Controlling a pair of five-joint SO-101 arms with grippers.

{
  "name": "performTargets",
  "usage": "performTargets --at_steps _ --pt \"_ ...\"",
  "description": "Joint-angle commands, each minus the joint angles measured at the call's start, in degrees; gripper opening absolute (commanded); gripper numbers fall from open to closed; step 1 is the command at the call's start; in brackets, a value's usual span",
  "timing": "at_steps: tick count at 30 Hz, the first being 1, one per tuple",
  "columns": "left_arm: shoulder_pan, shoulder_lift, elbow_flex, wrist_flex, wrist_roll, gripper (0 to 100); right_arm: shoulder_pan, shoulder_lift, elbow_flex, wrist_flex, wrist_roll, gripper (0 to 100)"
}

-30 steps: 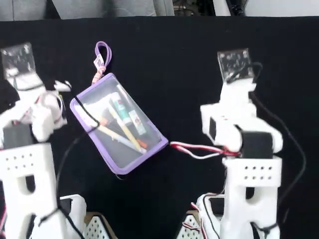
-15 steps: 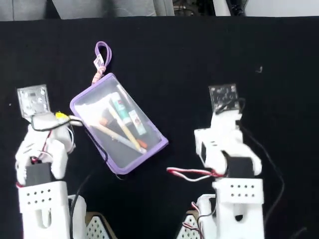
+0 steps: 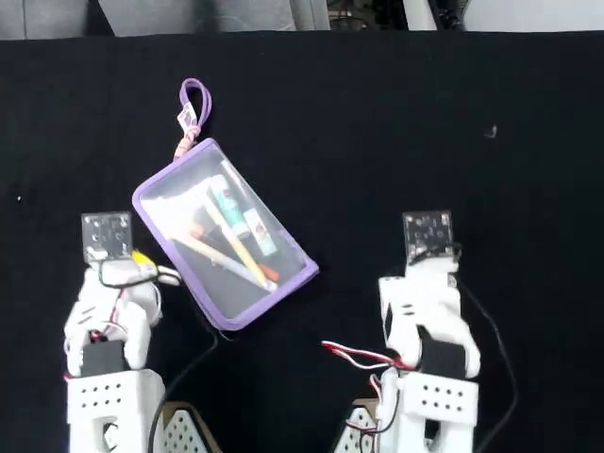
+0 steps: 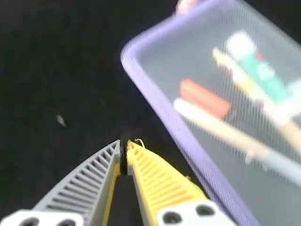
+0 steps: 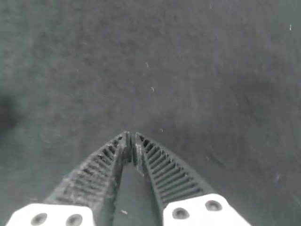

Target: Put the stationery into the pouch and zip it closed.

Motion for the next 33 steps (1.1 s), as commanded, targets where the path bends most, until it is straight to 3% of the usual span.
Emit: performTargets --at_steps 1,7,13,18,33 --pt "0.22 -8.79 2.68 1.14 0.79 3 4.13 -11.47 3.56 1.67 0.44 1.2" --pt "4.18 -17.05 2.24 20.92 0.44 3 4.48 -20.53 3.12 16.62 0.53 1.2" --pt "7.60 -15.47 2.24 23.47 0.53 3 4.48 -18.59 3.21 18.02 0.53 1.2" --pt "7.78 -15.91 2.24 33.67 0.53 3 4.57 -18.95 3.21 21.71 0.53 1.2" --pt "7.43 -15.91 2.24 34.29 0.53 3 4.57 -19.03 3.21 21.71 0.53 1.2"
